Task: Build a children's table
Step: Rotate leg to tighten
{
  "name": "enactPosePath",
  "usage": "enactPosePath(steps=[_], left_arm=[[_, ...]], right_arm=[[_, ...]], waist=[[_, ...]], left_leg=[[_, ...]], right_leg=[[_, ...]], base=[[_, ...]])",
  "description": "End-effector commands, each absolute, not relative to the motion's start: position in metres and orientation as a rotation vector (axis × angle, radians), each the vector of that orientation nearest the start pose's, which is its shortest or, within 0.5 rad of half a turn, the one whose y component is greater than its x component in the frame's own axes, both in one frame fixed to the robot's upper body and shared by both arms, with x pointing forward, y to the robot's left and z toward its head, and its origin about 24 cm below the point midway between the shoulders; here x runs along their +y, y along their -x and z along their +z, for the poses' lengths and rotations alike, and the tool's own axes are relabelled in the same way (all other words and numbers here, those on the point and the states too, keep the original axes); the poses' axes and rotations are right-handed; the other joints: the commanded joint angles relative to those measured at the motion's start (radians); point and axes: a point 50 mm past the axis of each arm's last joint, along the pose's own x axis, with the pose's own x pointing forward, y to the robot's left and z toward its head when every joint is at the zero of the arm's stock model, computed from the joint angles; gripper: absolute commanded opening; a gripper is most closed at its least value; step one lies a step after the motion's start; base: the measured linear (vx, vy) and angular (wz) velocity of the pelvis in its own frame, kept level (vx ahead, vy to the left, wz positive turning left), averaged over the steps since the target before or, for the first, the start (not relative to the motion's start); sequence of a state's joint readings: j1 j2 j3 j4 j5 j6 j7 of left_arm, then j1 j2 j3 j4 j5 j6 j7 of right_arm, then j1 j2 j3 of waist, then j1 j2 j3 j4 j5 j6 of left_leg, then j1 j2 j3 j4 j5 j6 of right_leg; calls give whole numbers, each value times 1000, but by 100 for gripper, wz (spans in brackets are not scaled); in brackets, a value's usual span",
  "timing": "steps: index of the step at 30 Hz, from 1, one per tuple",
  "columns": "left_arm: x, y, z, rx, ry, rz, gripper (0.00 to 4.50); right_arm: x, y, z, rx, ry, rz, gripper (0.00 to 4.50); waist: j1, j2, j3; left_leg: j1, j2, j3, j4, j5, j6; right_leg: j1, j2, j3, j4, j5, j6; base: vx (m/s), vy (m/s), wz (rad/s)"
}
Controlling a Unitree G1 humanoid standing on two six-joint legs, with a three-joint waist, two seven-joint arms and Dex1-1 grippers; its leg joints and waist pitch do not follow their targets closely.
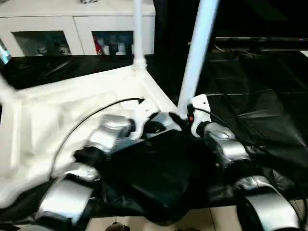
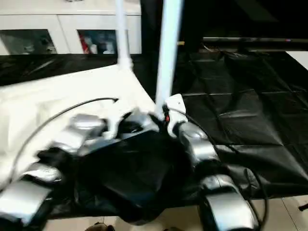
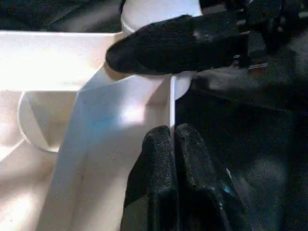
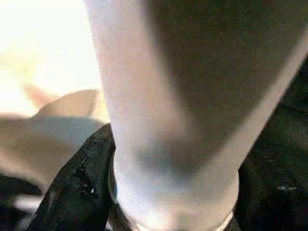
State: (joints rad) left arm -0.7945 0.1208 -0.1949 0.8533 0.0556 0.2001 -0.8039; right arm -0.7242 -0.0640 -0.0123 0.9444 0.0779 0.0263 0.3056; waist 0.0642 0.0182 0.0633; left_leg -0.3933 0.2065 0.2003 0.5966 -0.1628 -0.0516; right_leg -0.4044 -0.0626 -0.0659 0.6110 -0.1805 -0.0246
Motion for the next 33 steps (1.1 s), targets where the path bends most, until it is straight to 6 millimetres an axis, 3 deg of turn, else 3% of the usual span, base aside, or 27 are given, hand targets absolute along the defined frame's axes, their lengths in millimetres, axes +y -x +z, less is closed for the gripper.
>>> enactPosePath(steps=[1, 3, 5, 9, 13, 18, 27, 32, 33], left_arm=[[64, -367, 81, 321, -256, -919, 0], [59, -368, 82, 312, -260, -919, 0], [56, -367, 83, 296, -280, -938, 0], [58, -367, 82, 293, -279, -953, 0], [68, -364, 82, 278, -291, -1027, 0], [84, -355, 81, 271, -313, -1178, 0], [107, -339, 82, 309, -314, -1380, 0], [117, -333, 81, 333, -313, -1428, 0], [118, -332, 82, 335, -312, -1431, 0]], right_arm=[[-84, -358, 29, 338, -64, 423, 274], [-72, -358, 33, 318, -77, 469, 274], [-63, -359, 38, 287, -89, 517, 330], [-61, -361, 44, 251, -74, 548, 354], [-71, -358, 51, 193, -36, 730, 366], [-91, -342, 51, 188, 55, 1002, 366], [-130, -324, 55, 241, 140, 1209, 366], [-136, -320, 59, 262, 140, 1258, 366], [-136, -319, 59, 265, 139, 1265, 342]], waist=[[2, -1, -85], [4, -2, -83], [5, -3, -83], [2, -4, -80], [3, -8, -81], [15, -4, -86], [33, -1, -78], [41, -1, -78], [42, -6, -79]], left_leg=[[25, 24, -20, -61, -146, 27], [24, 24, -18, -60, -151, 47], [25, 26, -19, -60, -153, 56], [26, 27, -19, -62, -180, 54], [24, 26, -19, -61, -182, 63], [21, 32, -17, -55, -126, 112], [30, 38, -17, -62, -207, 64], [30, 38, -18, -63, -202, 55], [31, 38, -17, -63, -202, 54]], right_leg=[[52, -81, 45, -65, -102, -231], [54, -82, 45, -67, -92, -236], [55, -83, 44, -67, -92, -238], [54, -84, 44, -72, -142, -233], [58, -84, 43, -72, -151, -230], [59, -80, 41, -53, -18, -260], [49, -82, 44, -68, -165, -243], [46, -83, 45, -69, -186, -229], [47, -83, 45, -69, -189, -228]], base=[[0, 0, 0], [0, 0, 0], [0, 0, 0], [0, 0, 0], [0, 0, 0], [0, 0, 0], [0, 0, 0], [0, 0, 0], [0, 0, 0]])
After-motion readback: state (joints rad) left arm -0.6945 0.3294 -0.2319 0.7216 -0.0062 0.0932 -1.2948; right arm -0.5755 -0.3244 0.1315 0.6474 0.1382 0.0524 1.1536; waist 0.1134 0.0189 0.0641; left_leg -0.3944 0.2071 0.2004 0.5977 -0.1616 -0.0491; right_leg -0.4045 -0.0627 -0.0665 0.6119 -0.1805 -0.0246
